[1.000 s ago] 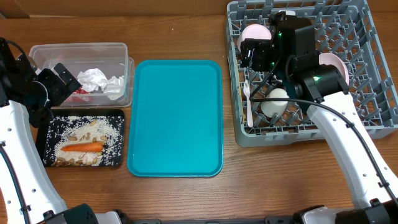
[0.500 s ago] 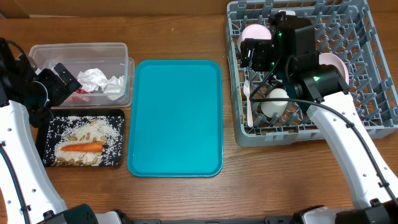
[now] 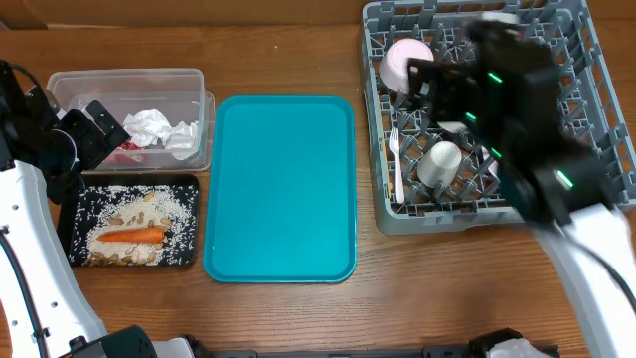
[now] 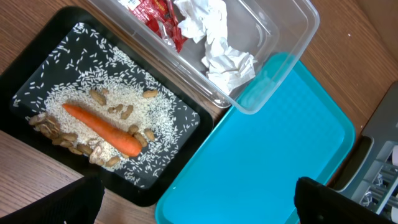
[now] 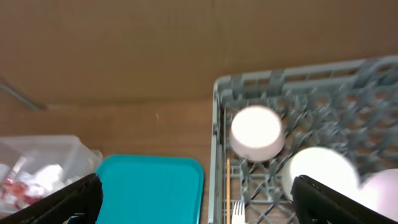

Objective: Sort waste into correct bins and load items into the dishwasher

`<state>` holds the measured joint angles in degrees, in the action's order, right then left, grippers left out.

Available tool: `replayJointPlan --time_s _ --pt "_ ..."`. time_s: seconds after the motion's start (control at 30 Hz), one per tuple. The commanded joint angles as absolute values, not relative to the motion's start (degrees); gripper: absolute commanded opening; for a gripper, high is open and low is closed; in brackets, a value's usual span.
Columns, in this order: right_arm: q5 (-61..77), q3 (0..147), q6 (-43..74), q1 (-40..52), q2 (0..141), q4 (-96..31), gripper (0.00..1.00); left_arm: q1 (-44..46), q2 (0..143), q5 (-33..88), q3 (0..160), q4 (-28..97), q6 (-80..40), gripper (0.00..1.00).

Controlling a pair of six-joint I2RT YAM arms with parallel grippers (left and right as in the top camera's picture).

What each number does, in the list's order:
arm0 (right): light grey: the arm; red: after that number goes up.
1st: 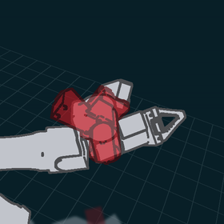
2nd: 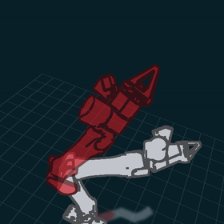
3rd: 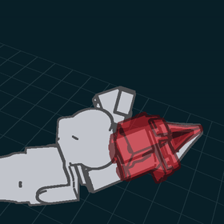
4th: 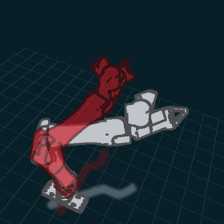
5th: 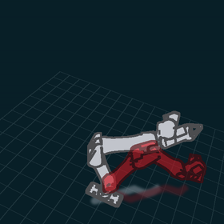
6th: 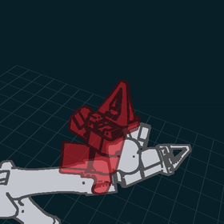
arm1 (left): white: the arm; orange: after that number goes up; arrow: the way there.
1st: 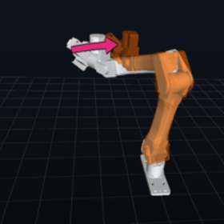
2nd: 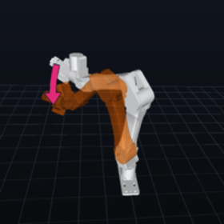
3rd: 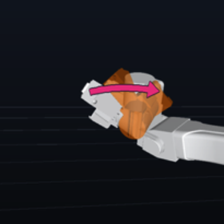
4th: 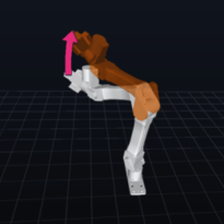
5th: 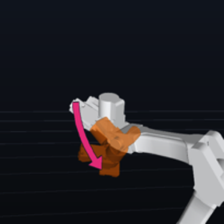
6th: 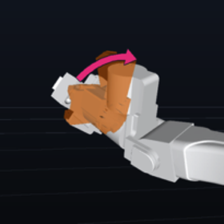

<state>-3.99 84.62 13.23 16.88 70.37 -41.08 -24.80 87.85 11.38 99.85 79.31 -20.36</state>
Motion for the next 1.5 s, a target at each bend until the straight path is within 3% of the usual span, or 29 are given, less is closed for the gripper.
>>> replayJointPlan --time_s 0.0,0.33,0.57,1.03,1.47 --pt "-8.8 82.4 13.1 16.6 62.6 -42.3 1.00 -24.7 86.9 11.9 101.0 79.3 -19.9 1.00" --pt "-13.5 54.5 13.1 16.1 33.4 -33.0 1.00 -24.7 86.9 11.9 101.0 79.3 -19.9 1.00" --pt "-8.0 33.0 13.8 9.6 16.4 -21.3 1.00 -24.7 86.9 11.9 101.0 79.3 -19.9 1.00" --pt "-0.2 11.4 13.7 3.2 0.1 -3.1 1.00 -24.7 86.9 11.9 101.0 79.3 -19.9 1.00" --pt "2.2 0.4 13.7 1.0 0.2 7.3 1.00 -24.7 86.9 11.9 101.0 79.3 -19.9 1.00"
